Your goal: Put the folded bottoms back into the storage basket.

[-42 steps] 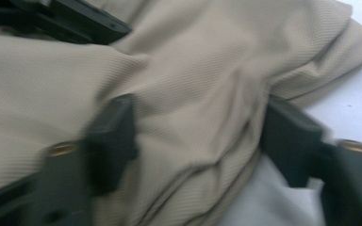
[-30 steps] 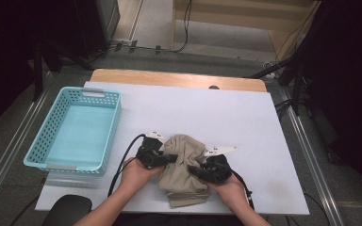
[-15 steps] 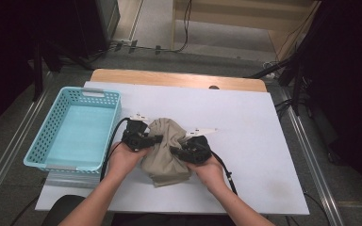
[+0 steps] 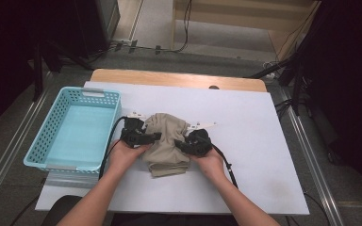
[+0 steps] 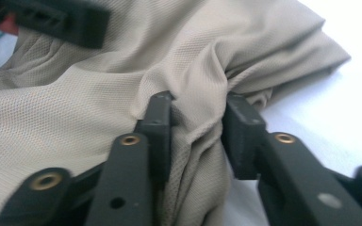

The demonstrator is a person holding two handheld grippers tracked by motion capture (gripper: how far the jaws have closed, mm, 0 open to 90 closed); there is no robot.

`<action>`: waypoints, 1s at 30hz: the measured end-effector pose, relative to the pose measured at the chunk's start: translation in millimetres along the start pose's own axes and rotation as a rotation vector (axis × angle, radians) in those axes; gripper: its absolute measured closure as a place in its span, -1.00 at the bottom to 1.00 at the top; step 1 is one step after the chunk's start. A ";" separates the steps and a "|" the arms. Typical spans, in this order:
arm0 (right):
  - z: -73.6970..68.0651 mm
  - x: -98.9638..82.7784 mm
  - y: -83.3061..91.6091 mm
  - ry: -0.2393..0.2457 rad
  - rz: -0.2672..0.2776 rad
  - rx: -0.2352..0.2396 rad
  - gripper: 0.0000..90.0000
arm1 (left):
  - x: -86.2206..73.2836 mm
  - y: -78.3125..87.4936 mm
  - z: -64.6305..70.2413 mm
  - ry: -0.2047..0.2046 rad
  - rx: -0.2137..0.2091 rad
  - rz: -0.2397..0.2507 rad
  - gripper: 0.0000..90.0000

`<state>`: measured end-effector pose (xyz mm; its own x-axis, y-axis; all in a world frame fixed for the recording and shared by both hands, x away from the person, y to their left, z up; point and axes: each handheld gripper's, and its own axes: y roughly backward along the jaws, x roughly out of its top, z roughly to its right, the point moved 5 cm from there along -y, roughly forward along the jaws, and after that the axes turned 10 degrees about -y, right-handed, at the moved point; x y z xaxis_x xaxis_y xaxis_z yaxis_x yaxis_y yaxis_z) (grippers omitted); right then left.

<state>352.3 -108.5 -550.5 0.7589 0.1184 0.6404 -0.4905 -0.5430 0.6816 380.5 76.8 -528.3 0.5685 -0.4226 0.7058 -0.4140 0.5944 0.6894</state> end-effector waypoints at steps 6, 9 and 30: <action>0.4 -4.0 2.4 0.058 -0.053 0.033 -0.25 | -4.7 -16.0 0.1 -0.007 0.043 -0.048 -0.52; 0.8 -5.3 10.6 0.078 -0.057 0.028 -0.29 | -4.9 -23.7 6.2 -0.043 0.067 -0.036 -0.62; 14.8 -39.4 72.9 0.096 -0.047 0.070 -0.36 | 7.4 -26.7 27.8 0.027 -0.109 -0.069 0.65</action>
<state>292.9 -165.1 -531.3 0.7342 0.2220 0.6416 -0.4218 -0.5913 0.6873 376.0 38.7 -536.9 0.6124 -0.4476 0.6516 -0.2943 0.6359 0.7135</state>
